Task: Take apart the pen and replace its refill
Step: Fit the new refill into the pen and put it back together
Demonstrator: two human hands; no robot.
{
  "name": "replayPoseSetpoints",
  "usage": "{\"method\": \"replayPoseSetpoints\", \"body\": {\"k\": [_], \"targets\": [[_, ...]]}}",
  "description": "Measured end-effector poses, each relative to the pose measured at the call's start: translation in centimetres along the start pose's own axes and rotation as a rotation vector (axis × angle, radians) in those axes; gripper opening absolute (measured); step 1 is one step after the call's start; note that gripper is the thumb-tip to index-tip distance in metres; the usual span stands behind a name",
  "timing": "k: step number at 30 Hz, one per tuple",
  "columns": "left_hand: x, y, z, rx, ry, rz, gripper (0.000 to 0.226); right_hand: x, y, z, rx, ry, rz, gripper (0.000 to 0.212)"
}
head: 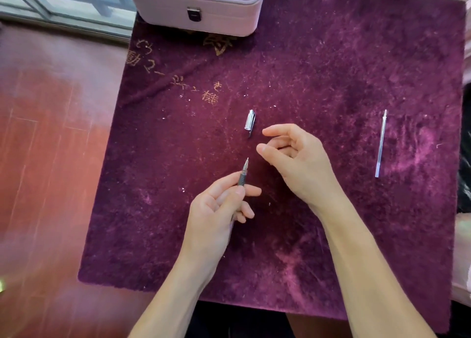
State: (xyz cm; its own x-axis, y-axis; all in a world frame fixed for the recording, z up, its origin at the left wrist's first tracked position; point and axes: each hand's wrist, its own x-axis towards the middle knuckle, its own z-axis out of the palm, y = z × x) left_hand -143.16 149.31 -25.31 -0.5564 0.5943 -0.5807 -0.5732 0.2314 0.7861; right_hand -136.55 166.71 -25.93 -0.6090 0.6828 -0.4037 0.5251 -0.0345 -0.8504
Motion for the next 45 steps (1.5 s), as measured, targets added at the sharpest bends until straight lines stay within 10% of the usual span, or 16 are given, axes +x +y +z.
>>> {"method": "replayPoseSetpoints", "body": {"k": [18,32,45], "targets": [[1.2,0.5,-1.6,-0.014,0.089,-0.057,0.022,4.9,-3.5,4.0,-0.452,0.175,-0.073,0.028],[0.0,-0.4,2.1,0.053,-0.066,-0.049,0.021,-2.5,0.5,-2.9,0.454,0.152,0.180,0.016],[-1.5,-2.3,4.1,0.153,-0.178,-0.060,0.024,-6.7,3.0,-4.4,0.560,0.281,0.198,0.017]]}}
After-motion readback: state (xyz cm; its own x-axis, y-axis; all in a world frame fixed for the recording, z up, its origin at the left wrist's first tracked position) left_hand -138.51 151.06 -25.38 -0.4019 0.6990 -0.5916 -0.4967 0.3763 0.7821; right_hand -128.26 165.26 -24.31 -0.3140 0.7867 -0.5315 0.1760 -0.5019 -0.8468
